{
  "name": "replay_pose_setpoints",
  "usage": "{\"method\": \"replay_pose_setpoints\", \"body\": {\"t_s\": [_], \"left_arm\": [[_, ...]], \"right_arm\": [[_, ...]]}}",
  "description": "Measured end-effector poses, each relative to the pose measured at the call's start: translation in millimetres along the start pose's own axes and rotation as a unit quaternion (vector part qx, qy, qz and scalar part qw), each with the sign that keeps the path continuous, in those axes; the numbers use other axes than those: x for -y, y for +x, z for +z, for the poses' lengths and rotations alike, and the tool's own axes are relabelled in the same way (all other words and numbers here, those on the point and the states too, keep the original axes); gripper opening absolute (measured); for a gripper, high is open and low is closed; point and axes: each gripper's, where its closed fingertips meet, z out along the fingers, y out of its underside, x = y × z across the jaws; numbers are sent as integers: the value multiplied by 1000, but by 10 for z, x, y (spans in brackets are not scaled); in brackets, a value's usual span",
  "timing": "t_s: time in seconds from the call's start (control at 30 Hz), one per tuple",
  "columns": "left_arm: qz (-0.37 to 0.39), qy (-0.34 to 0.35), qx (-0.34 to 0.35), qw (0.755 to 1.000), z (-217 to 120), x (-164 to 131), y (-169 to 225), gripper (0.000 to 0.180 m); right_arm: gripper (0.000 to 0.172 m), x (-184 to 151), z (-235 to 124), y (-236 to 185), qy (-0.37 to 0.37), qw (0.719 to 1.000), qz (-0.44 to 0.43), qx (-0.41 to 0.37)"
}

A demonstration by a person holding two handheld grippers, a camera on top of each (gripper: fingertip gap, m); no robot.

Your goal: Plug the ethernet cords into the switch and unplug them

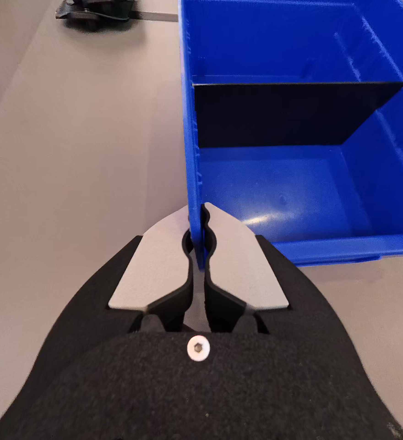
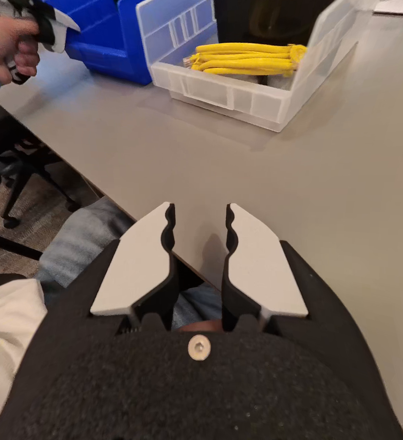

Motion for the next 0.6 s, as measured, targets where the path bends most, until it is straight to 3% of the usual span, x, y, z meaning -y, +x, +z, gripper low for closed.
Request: {"method": "replay_pose_setpoints", "body": {"t_s": [0.27, 0.47, 0.6], "left_arm": [[8, -11, 24, 1000, -634, -487, 199, 3], [-9, -26, 23, 999, -1165, -895, 452, 3], [-19, -23, 20, 999, -1385, -1062, 557, 3]], "right_arm": [[43, 120, 369, -684, -23, 995, -99, 22], [75, 651, 987, -1461, 15, 994, -94, 56], [75, 690, 1369, -1653, -3, 997, -68, 23]]}}
